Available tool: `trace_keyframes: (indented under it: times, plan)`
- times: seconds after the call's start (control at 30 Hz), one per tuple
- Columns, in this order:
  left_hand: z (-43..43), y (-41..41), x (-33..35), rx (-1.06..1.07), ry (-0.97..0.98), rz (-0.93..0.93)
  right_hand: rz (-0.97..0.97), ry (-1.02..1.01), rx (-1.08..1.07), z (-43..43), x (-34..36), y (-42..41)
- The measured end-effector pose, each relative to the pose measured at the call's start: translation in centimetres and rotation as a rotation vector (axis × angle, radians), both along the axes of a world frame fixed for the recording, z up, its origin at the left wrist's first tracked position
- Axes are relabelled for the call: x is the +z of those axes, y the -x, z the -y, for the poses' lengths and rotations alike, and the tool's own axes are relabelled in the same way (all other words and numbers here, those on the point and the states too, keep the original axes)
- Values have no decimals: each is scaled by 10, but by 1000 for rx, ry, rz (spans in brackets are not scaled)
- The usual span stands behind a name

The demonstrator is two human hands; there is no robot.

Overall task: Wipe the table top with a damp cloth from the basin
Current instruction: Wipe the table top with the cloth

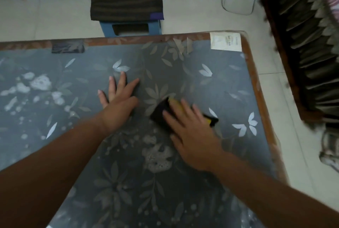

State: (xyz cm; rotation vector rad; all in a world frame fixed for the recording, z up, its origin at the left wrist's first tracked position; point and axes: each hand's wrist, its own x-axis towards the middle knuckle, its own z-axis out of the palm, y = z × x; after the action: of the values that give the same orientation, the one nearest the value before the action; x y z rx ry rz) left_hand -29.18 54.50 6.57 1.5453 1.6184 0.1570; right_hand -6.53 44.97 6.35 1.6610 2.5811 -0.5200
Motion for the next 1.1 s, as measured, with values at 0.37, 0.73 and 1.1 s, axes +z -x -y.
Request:
trace_keyframes:
  times: [0.37,0.73,1.1]
  plan:
    - [32,-6,-13,-160,-302,-189,27,-56,-32,-8,-10,12]
    - [113,-40,-23,-303,-375,-498,53,-81,-386,2,-14,-53]
    - [107,-32,-16,-107,-362,-106,85,-122,-338,-49,-19,-12]
